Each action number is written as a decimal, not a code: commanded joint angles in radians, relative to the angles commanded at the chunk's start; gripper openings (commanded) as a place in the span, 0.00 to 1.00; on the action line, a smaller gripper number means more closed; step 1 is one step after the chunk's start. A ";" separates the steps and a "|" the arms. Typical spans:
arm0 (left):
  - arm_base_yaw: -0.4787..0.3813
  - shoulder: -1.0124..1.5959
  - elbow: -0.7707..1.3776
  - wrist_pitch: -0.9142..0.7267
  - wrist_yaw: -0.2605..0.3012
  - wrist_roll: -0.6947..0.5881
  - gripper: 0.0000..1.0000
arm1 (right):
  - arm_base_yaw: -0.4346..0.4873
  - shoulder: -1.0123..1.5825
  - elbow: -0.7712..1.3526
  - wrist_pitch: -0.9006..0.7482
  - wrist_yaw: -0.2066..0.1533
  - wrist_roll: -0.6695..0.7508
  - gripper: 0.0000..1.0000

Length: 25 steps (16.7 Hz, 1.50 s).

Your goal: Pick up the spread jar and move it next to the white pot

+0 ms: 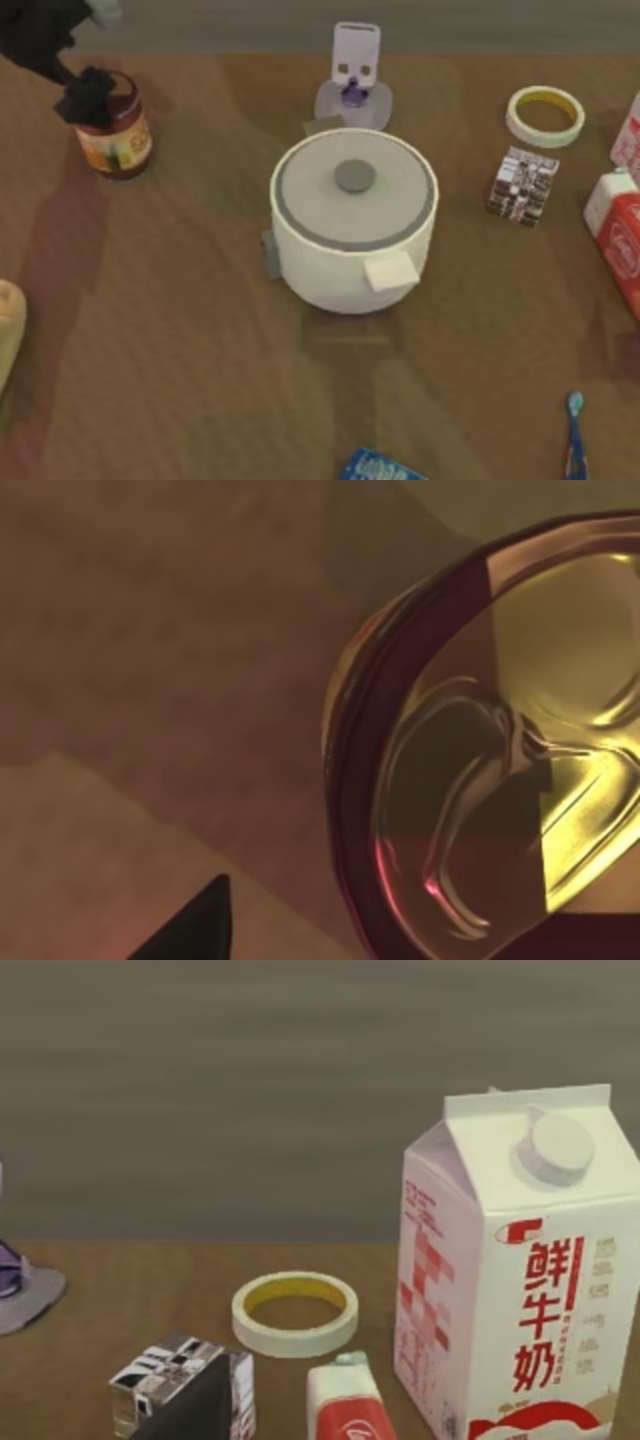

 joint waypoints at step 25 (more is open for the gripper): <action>-0.027 0.010 -0.166 0.184 -0.003 -0.020 0.10 | 0.000 0.000 0.000 0.000 0.000 0.000 1.00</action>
